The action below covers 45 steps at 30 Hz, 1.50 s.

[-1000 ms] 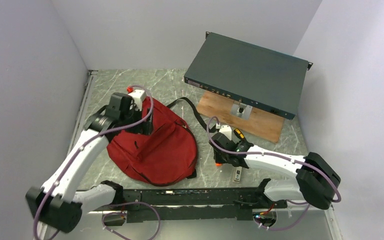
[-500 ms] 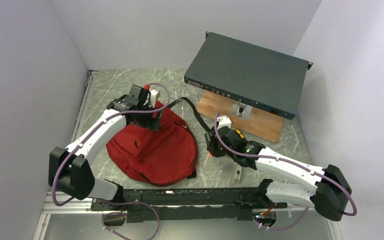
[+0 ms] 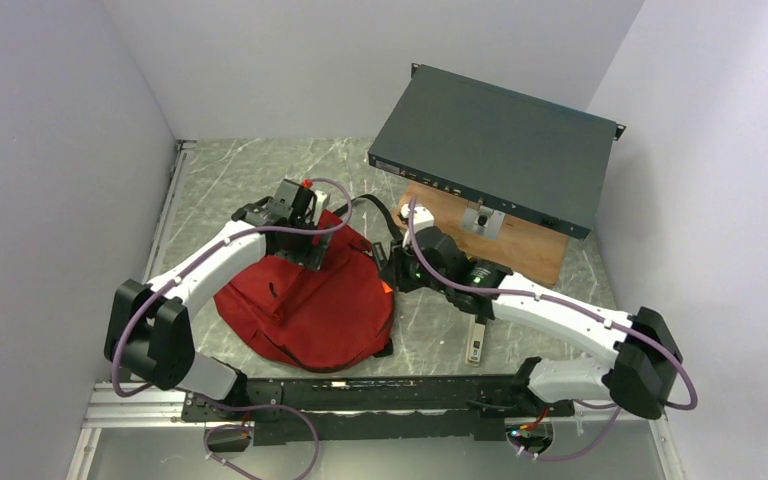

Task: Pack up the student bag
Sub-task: Pick up the stationery from the center of the board, then place the stationery in the student bag.

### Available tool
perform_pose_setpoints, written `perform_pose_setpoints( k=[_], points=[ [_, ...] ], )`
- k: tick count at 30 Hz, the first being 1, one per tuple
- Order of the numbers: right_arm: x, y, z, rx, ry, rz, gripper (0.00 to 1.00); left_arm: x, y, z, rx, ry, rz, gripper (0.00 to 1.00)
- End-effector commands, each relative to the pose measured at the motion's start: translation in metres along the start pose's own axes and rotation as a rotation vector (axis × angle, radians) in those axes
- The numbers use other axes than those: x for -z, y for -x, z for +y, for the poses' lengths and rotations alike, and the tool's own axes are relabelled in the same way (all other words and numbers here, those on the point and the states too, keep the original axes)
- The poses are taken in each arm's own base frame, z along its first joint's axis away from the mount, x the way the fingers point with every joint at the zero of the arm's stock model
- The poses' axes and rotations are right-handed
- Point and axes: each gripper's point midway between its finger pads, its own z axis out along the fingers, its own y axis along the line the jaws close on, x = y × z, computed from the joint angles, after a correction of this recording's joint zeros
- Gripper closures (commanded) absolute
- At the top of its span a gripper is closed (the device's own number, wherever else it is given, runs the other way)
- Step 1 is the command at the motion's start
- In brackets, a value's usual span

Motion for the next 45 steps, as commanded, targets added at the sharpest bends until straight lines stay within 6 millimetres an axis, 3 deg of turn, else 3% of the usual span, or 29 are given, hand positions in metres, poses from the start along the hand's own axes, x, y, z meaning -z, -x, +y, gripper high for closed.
perform_pose_setpoints(
  k=[1, 6, 11, 24, 26, 28, 32, 35, 41, 45],
  points=[
    [-0.007, 0.029, 0.037, -0.003, 0.121, -0.061, 1.00, 0.017, 0.016, -0.005, -0.015, -0.039, -0.126, 0.09],
    [-0.018, 0.031, 0.061, -0.064, 0.228, -0.053, 1.00, 0.041, 0.033, 0.010, 0.042, 0.002, -0.223, 0.18],
    [-0.027, 0.031, 0.084, -0.110, 0.331, -0.029, 1.00, 0.025, 0.031, -0.007, 0.020, -0.096, -0.168, 0.24],
    [-0.030, 0.021, 0.081, -0.131, 0.334, -0.023, 1.00, -0.008, 0.004, -0.021, -0.028, -0.111, -0.039, 0.21],
    [-0.032, 0.018, 0.082, -0.145, 0.345, -0.015, 1.00, -0.012, 0.002, -0.012, -0.030, -0.055, -0.025, 0.24],
    [-0.037, 0.014, 0.085, -0.174, 0.358, 0.000, 1.00, -0.014, 0.001, -0.002, -0.038, 0.007, 0.000, 0.32],
    [-0.047, 0.009, 0.096, -0.250, 0.409, 0.024, 1.00, -0.004, 0.010, 0.021, -0.034, 0.135, -0.028, 0.63],
    [-0.057, 0.004, 0.100, -0.297, 0.406, 0.058, 1.00, 0.017, 0.022, 0.032, -0.019, 0.183, -0.136, 0.96],
    [-0.067, -0.010, 0.125, -0.349, 0.480, 0.126, 1.00, 0.051, 0.037, 0.019, -0.019, 0.082, -0.332, 1.00],
    [-0.077, -0.015, 0.146, -0.396, 0.553, 0.160, 1.00, 0.058, 0.039, 0.009, -0.031, 0.021, -0.361, 1.00]
  ],
)
